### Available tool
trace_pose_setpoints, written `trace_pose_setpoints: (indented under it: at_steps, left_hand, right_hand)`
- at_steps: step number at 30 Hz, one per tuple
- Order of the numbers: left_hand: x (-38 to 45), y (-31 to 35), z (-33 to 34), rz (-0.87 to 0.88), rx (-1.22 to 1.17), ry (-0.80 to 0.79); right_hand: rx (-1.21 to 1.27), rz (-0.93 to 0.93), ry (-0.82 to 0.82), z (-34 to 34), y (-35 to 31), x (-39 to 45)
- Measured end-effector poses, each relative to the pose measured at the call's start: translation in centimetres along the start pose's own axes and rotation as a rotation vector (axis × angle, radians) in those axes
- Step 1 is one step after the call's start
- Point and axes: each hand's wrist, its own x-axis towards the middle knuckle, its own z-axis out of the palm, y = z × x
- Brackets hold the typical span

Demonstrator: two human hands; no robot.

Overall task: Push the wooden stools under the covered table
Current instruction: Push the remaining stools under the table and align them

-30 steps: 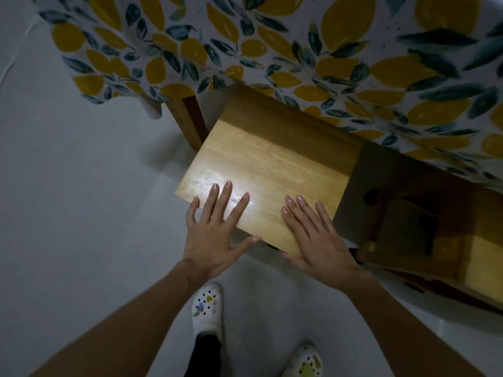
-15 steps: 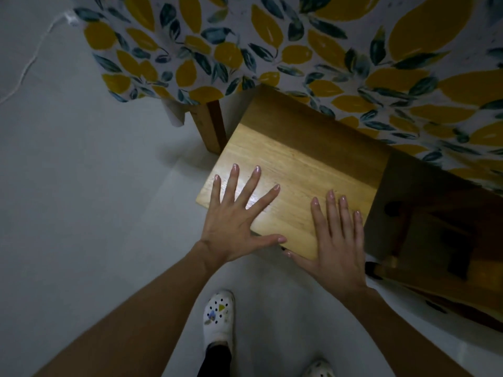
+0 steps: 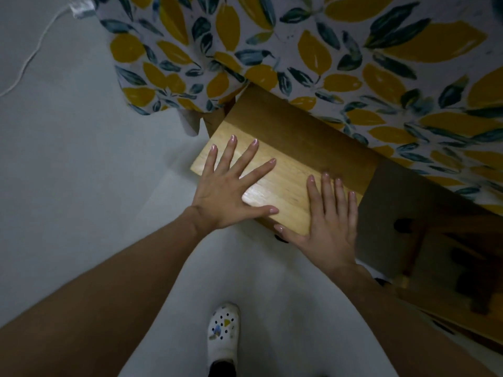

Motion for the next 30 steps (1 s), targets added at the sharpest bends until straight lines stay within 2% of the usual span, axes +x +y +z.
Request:
trace_pose_setpoints:
  at_steps: [6,16,24,27,30]
  left_hand:
    - [2.1,-2.1,-0.4,-0.006,0.026,-0.026]
    - [2.9,-2.4,-0.6,-0.004,0.021,-0.050]
    - [3.0,-1.6,-1.5,-0.040,0.113,-0.265]
    - [2.2,-0.1,-2.2,-0.123,0.052,-0.345]
    - [0.1,1.8,-3.2,-0.211,-0.102,-0.329]
  right_hand:
    - [0.035,0.000,0.018,0.2,-0.8,2.8]
    - [-0.042,-0.020,0.026,0.3,-0.7,3.8]
    - [-0.044,-0.032,-0.113,-1.4,-1.2,4.1]
    - [-0.045,-0.043,-0.215,-2.7,-1.2,4.2]
    - [0.024,-0.006,-0.245,-4.6,-0.8,3.0]
